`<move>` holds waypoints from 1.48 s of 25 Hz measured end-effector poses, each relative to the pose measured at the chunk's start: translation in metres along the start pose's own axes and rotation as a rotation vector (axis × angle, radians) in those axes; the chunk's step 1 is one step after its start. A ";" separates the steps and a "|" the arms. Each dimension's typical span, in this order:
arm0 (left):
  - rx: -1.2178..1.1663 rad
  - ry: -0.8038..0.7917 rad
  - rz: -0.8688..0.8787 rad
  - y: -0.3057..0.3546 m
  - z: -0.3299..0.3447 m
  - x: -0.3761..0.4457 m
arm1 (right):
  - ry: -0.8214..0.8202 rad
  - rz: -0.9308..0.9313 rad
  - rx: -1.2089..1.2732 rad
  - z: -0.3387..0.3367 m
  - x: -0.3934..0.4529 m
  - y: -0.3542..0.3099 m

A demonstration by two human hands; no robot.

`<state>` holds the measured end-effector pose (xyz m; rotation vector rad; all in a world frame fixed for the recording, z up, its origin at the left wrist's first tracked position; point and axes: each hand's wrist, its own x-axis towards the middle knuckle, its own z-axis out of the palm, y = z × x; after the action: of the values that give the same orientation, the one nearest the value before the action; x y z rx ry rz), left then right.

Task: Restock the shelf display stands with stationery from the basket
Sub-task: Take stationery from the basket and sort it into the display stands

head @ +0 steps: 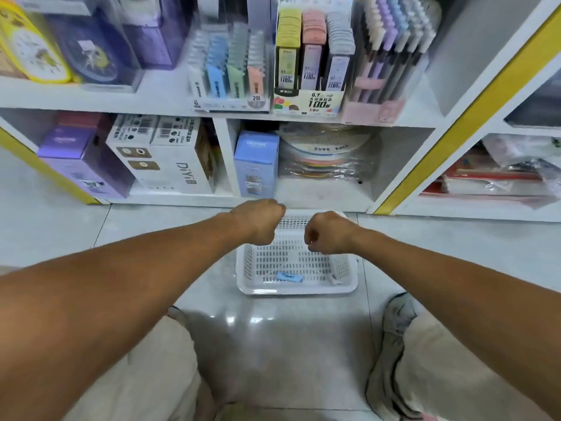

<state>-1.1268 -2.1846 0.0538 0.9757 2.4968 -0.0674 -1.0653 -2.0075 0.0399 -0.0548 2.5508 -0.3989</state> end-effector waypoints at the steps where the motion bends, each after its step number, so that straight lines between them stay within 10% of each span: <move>1: -0.017 -0.043 -0.014 -0.002 0.019 0.007 | -0.028 0.012 -0.002 0.022 0.011 0.005; 13: -0.054 -0.238 0.081 0.024 0.194 0.085 | -0.275 0.237 -0.412 0.143 0.071 0.066; 19: -0.076 -0.249 0.058 0.030 0.208 0.099 | -0.167 0.367 0.008 0.136 0.078 0.075; 26: -0.851 -0.354 -0.120 0.003 0.097 0.084 | -0.024 0.252 1.106 0.017 0.037 0.079; 30: -1.380 -0.254 -0.091 -0.002 -0.012 0.032 | 0.074 -0.004 0.927 -0.066 -0.015 0.047; 37: -1.532 0.032 0.195 0.010 -0.125 -0.049 | 0.407 -0.330 0.777 -0.170 -0.086 -0.028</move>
<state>-1.1381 -2.1826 0.1885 0.4460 1.6176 1.6083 -1.0839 -1.9780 0.2293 -0.1115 2.5745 -1.6383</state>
